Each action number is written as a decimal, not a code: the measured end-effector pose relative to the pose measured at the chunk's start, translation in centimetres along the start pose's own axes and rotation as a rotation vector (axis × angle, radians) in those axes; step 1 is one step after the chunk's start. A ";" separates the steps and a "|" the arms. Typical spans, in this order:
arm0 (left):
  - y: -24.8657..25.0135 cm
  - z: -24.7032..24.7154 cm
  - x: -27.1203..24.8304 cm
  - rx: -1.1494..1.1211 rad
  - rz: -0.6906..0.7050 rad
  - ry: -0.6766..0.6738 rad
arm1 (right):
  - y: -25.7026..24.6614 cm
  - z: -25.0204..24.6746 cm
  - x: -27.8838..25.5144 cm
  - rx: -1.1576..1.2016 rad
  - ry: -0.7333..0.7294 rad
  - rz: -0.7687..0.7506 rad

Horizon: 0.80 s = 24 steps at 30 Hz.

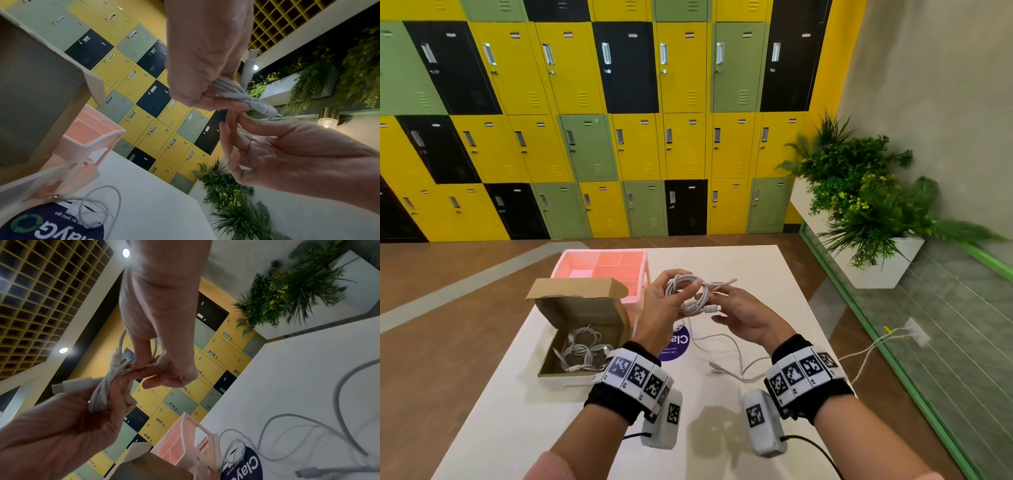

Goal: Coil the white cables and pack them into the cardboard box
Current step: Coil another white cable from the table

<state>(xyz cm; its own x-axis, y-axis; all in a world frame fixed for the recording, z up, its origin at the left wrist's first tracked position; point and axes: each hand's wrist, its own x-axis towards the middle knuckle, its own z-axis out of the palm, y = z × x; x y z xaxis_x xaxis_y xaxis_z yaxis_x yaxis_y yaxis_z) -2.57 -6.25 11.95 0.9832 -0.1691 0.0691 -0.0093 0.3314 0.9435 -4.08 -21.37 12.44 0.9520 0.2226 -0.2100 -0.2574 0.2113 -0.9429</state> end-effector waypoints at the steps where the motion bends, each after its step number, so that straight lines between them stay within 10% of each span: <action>1: 0.0 0.0 0.0 0.005 0.004 0.007 | 0.0 -0.1 0.0 -0.041 0.019 0.006; 19: 0.1 0.3 -0.3 0.053 0.094 0.096 | -0.8 -0.4 -1.4 0.364 -0.244 0.097; 24: 0.0 -0.1 -0.3 0.175 0.104 0.040 | -1.1 0.4 -1.2 -0.198 -0.129 0.046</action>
<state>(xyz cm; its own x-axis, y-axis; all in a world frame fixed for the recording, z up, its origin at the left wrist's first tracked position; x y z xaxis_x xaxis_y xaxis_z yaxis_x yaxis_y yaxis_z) -2.87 -6.10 11.86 0.9817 -0.1043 0.1592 -0.1391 0.1778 0.9742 -4.96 -21.51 13.78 0.9078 0.3500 -0.2311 -0.2503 0.0099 -0.9681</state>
